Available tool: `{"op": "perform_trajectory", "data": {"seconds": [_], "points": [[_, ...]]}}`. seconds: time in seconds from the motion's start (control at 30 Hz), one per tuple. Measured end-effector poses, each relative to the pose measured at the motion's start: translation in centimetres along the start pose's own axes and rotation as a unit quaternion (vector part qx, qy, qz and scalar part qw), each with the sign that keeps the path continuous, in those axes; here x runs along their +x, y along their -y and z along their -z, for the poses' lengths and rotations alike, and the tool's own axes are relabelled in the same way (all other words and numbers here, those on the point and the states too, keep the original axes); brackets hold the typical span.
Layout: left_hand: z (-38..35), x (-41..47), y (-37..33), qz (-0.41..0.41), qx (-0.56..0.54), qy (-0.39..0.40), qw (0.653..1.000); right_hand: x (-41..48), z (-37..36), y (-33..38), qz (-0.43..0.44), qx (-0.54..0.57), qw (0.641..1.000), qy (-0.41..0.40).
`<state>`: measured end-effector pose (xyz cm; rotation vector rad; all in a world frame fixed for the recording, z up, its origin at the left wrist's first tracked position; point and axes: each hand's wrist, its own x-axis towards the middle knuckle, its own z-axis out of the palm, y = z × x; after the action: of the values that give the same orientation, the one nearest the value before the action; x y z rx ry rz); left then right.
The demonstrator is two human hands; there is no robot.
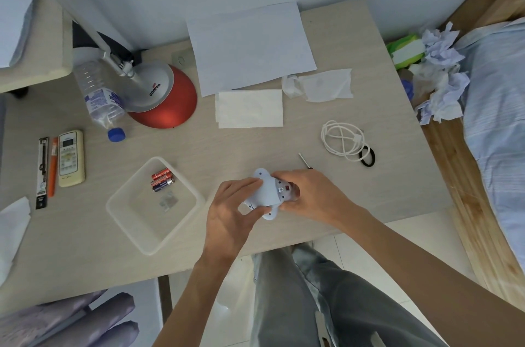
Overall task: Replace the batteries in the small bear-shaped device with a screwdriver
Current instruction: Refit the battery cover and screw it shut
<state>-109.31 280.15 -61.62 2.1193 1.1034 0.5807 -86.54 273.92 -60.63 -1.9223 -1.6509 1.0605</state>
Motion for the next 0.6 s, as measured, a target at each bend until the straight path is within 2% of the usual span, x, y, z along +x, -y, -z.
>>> {"op": "perform_trajectory", "data": {"seconds": [0.17, 0.33, 0.5, 0.6], "points": [[0.3, 0.2, 0.3, 0.015, -0.023, 0.007, 1.0, 0.1, 0.0, 0.0, -0.001, 0.007, 1.0, 0.008], [1.0, 0.9, 0.5, 0.074, -0.082, 0.058, 0.992, 0.0, 0.3, -0.4, -0.019, 0.07, 0.997, 0.026], [1.3, 1.2, 0.8, 0.103, -0.097, 0.074, 0.987, 0.1, 1.9, 0.1, -0.043, 0.14, 0.983, 0.113], [1.2, 1.0, 0.9, 0.105, -0.11, 0.076, 0.986, 0.4, 2.4, 0.7, -0.086, 0.209, 0.965, 0.13]]}}
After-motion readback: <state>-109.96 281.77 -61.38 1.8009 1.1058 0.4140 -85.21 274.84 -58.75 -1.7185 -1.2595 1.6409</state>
